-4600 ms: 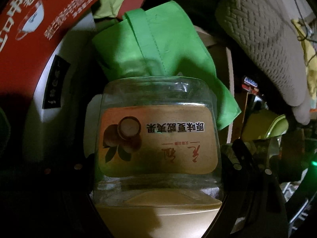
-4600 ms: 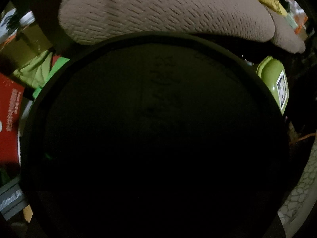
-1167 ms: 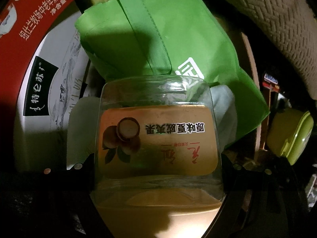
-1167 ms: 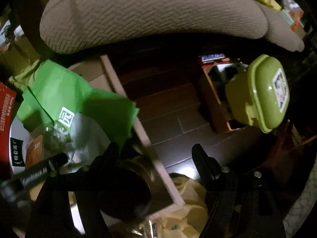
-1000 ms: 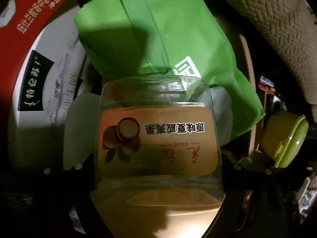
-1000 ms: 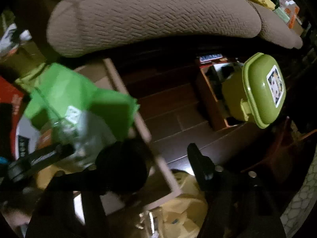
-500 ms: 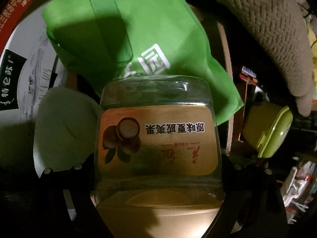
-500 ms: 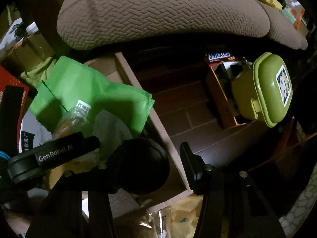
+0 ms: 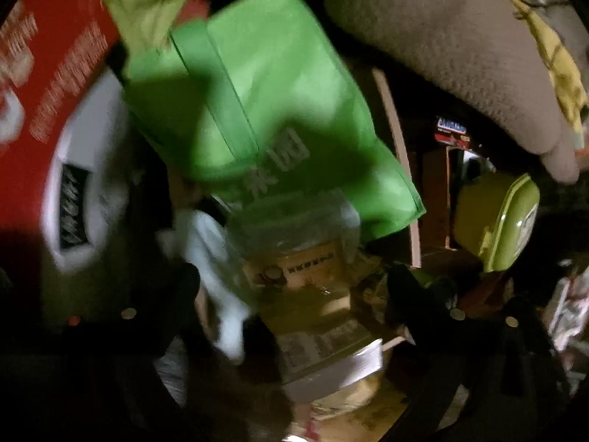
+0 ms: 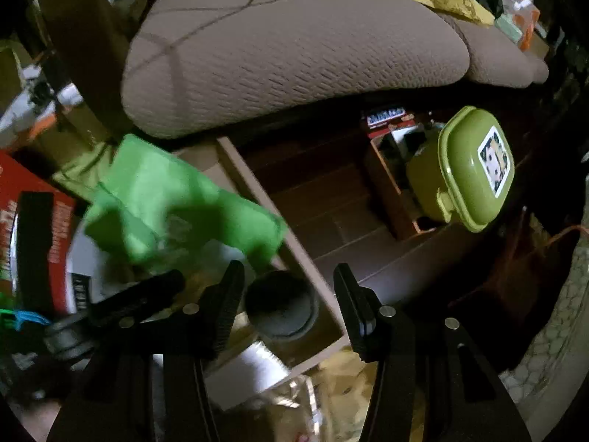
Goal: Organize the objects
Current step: 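Open the left gripper to release the plastic box beside the jar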
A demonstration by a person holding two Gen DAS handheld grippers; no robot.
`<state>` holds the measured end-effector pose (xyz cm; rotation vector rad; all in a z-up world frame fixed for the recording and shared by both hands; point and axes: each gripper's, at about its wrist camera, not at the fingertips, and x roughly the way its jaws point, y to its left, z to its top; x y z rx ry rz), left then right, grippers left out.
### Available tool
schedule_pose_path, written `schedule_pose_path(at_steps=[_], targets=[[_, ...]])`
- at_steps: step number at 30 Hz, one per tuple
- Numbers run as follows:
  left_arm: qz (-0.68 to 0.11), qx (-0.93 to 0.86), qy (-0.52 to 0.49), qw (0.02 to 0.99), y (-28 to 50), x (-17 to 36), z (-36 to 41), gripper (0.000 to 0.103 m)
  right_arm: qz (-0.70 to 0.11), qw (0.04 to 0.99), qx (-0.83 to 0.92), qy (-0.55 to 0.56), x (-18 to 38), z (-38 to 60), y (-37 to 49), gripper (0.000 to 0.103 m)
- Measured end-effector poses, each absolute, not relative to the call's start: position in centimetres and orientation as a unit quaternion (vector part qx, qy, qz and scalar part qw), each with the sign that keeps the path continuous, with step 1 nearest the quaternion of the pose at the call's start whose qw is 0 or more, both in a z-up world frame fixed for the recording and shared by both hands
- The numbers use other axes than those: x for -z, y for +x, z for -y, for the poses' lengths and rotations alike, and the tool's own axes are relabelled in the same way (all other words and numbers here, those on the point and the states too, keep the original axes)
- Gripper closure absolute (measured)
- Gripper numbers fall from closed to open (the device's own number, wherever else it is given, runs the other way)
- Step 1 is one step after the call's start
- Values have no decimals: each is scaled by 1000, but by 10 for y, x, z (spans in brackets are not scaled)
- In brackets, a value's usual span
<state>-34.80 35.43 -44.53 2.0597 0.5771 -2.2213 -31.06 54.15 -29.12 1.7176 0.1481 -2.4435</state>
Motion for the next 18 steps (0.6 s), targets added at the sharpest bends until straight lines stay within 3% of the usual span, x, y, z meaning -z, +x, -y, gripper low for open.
schedule_pose_path(at_steps=[10, 18], targets=[[-225, 712, 665, 20, -329, 431, -349, 1, -35, 93, 801, 591, 296, -532, -271, 48], [-181, 739, 648, -20, -305, 394, -359, 1, -50, 87, 803, 588, 282, -530, -239, 48]])
